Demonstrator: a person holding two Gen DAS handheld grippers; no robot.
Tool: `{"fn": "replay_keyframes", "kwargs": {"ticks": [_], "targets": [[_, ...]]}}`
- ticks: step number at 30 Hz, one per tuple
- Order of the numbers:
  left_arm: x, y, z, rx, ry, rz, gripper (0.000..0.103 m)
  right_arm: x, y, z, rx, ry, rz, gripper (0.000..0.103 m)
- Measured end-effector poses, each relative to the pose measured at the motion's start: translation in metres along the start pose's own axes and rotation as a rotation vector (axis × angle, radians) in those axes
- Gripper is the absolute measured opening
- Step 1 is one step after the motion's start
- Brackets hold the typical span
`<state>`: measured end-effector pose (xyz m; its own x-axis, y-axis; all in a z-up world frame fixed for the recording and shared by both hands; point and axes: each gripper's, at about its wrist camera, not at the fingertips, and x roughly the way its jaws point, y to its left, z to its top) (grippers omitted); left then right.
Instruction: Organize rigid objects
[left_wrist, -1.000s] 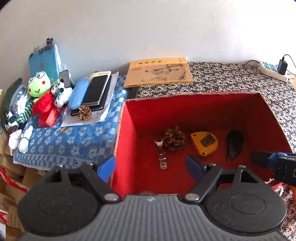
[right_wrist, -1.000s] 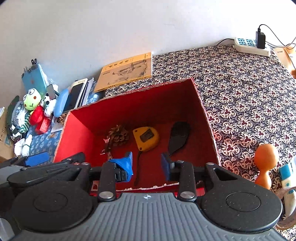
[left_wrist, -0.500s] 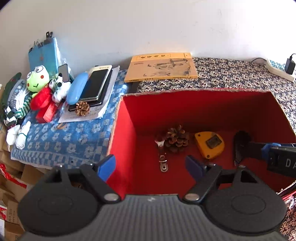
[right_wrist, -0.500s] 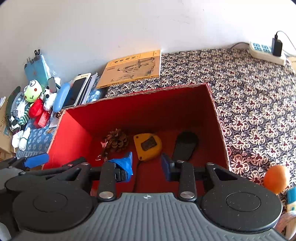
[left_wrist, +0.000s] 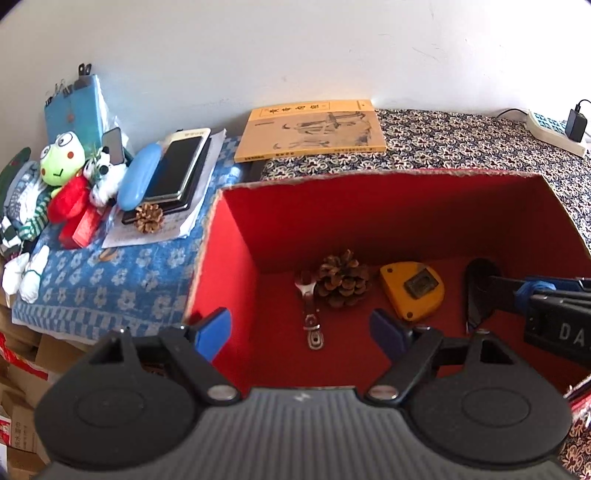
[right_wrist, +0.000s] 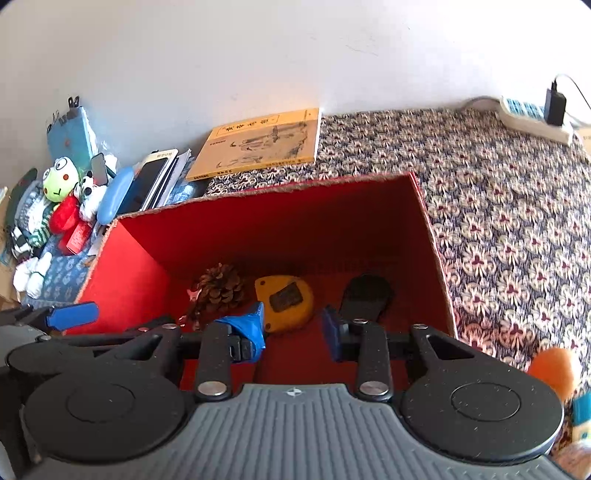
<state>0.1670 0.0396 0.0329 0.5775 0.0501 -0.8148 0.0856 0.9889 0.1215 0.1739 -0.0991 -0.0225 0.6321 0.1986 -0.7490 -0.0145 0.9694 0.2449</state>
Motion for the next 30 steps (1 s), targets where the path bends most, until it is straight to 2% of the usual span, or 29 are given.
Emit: {"fn": "replay_keyframes", "kwargs": {"ticks": [14,17,30], "targets": [[0.026,0.001,0.008,0.005,-0.013,0.003,0.083,0.027,-0.007,0.008,-0.034,-0.032,-0.027,0.017],[0.030,0.003,0.009,0.001,-0.012,-0.003,0.083,0.030,-0.010,0.008,-0.016,-0.024,-0.007,0.017],[0.037,0.003,0.011,-0.006,0.004,-0.024,0.083,0.036,-0.013,0.003,0.017,0.012,-0.015,0.017]]}}
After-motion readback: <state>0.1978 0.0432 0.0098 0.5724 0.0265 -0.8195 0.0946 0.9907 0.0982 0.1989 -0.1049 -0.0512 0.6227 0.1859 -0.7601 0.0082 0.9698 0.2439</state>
